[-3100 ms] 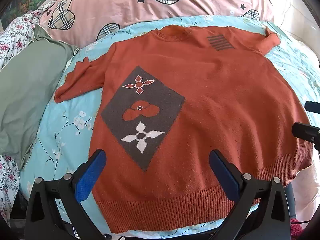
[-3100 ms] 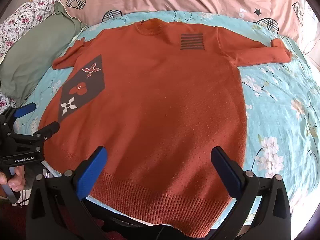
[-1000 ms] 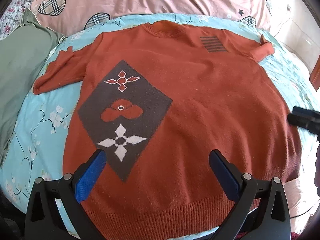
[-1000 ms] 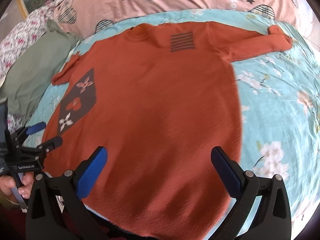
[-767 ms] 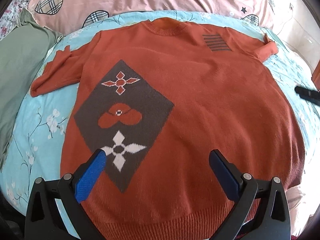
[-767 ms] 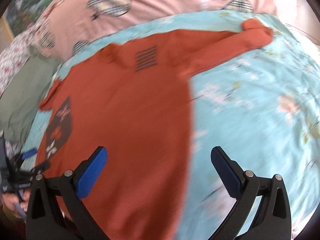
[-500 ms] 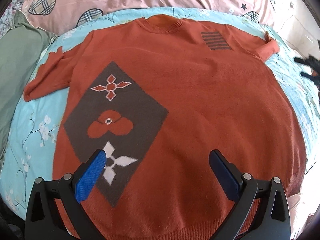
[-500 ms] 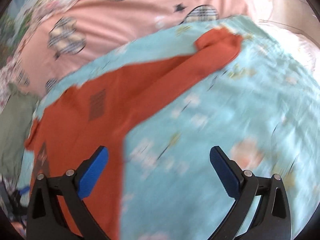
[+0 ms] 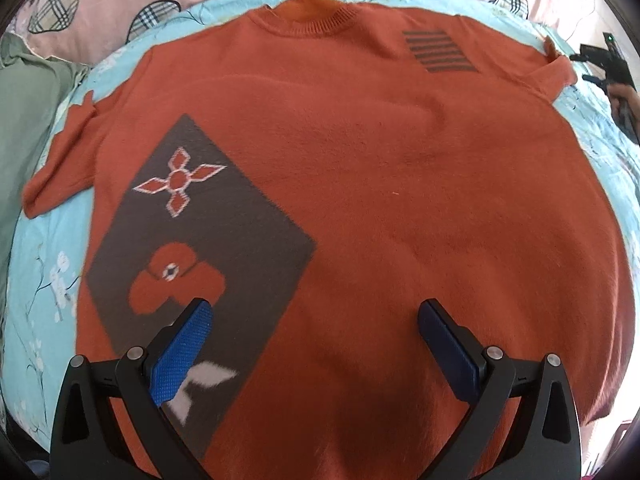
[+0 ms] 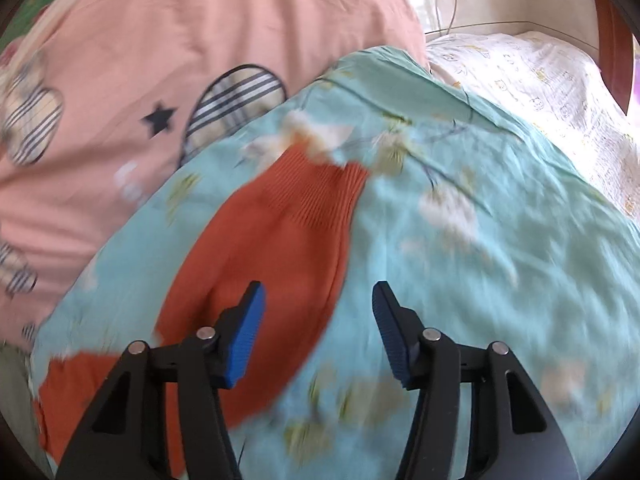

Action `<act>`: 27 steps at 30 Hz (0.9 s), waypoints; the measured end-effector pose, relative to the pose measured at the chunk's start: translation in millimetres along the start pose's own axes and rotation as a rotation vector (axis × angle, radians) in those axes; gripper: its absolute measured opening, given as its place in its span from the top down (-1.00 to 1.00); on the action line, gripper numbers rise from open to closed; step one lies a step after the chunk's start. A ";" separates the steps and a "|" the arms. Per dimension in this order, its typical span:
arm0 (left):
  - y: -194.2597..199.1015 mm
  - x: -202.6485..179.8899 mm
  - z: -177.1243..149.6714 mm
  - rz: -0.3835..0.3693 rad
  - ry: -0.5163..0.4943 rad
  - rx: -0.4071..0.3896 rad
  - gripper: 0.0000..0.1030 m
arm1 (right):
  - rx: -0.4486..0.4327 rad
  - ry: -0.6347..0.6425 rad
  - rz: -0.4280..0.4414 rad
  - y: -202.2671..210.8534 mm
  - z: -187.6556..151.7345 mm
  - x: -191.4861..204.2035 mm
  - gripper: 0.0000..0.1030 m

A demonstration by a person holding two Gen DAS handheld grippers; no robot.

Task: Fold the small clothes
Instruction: 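Reach the right gripper to the sweater sleeve cuff and grasp it, then carry the held cuff across the sweater body toward the left gripper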

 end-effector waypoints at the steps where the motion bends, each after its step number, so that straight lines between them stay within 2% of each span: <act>1: -2.8 -1.4 2.1 -0.003 0.000 0.002 -0.99 | 0.006 -0.011 -0.005 -10.9 7.8 0.5 -0.09; 5: -12.2 -7.3 10.1 -0.020 -0.005 0.014 -0.99 | 0.041 -0.053 0.009 -44.6 24.3 0.5 -0.01; 6: -13.0 -8.8 11.7 -0.024 -0.009 0.015 -0.99 | 0.042 -0.040 -0.004 -47.3 27.4 0.5 0.22; 7: -13.0 -10.3 12.5 -0.027 -0.014 0.012 -0.99 | 0.043 -0.031 -0.003 -46.3 28.8 1.9 0.56; 8: -12.8 -11.6 12.8 -0.031 -0.017 0.008 -0.99 | 0.046 -0.029 0.018 -43.7 29.5 3.3 0.72; 9: -12.6 -12.6 12.9 -0.037 -0.019 0.004 -0.99 | 0.046 -0.024 0.050 -35.4 28.1 6.2 0.79; 13: -9.7 -14.9 11.4 -0.065 -0.012 -0.012 -0.99 | 0.014 0.092 0.060 5.7 10.6 32.6 0.84; 17: 2.6 -16.1 6.2 -0.087 -0.003 -0.046 -0.99 | 0.035 0.183 0.121 48.0 -28.2 73.6 0.84; 23: 25.0 -0.4 -4.2 -0.096 0.033 -0.087 -0.99 | 0.096 0.277 0.329 101.6 -107.1 167.0 0.84; 27: 41.5 17.4 -16.2 -0.092 0.068 -0.126 -0.99 | 0.161 0.333 0.521 133.3 -162.8 251.5 0.85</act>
Point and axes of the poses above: each gripper's, at about its wrist camera, not at the fingertips, and y roughly against the way its jaws point, x to its left, z to its top, the point moved 4 cm from there along -y, roughly the way its jaws point, and after that the axes turned 15 degrees about -z, right-handed, at the moved point
